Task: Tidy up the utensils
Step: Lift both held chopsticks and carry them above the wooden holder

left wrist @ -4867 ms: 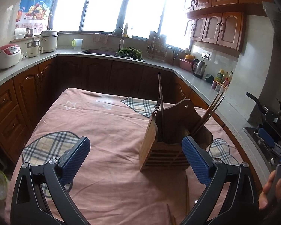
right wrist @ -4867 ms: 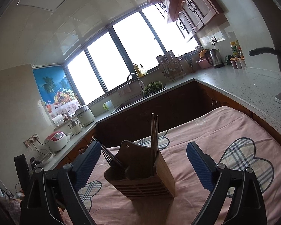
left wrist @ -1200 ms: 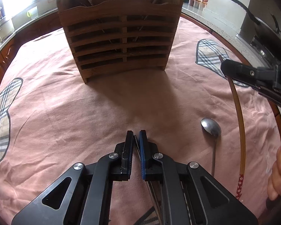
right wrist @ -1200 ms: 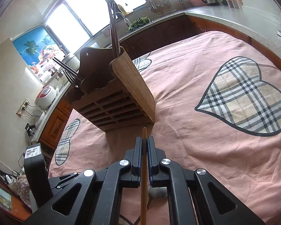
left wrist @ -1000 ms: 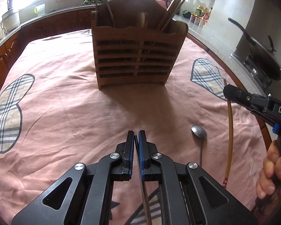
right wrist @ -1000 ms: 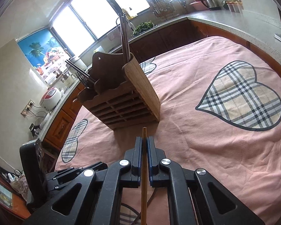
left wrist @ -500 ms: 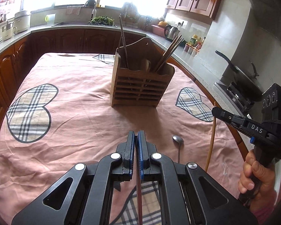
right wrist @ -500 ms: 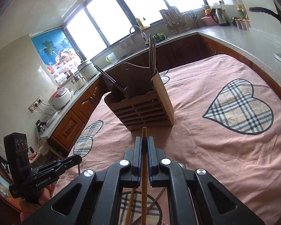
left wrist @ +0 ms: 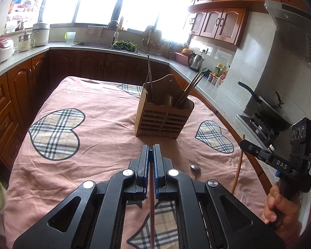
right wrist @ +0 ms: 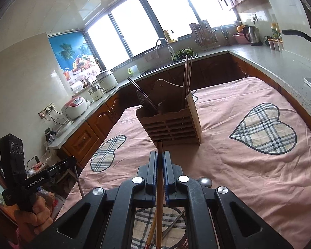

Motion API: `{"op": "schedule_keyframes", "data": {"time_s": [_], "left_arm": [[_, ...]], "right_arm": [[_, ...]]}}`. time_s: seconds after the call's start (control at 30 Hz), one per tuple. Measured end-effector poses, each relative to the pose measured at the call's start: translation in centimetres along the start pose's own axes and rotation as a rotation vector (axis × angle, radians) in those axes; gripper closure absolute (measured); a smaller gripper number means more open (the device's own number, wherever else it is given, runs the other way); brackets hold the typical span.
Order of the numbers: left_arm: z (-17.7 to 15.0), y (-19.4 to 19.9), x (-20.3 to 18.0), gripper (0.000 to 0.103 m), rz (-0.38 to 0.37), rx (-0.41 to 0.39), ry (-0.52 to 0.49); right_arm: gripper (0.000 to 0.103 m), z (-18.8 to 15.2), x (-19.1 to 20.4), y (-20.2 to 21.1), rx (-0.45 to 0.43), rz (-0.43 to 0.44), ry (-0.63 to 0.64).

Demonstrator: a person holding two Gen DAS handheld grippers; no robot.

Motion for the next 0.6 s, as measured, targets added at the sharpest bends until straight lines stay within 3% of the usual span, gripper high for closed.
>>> {"op": "schedule_keyframes", "data": {"time_s": [0.23, 0.6], "left_arm": [[-0.1, 1.9, -0.1, 0.1, 0.012, -0.038, 0.004], [0.4, 4.3, -0.5, 0.1, 0.029, -0.11, 0.002]], "right_arm": [[0.098, -0.7, 1.5, 1.5, -0.044, 0.018, 0.039], [0.098, -1.1, 4.0, 4.3, -0.219, 0.042, 0.125]]}}
Point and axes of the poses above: each gripper's, at about its wrist camera, not at the fingertips, and y roughly against the way its jaws point, x to its left, z to its top, the point moved 3 cm from there along -y, roughly the way its jaws point, and after that the axes turned 6 degrees about -y, right-handed, at the moved point
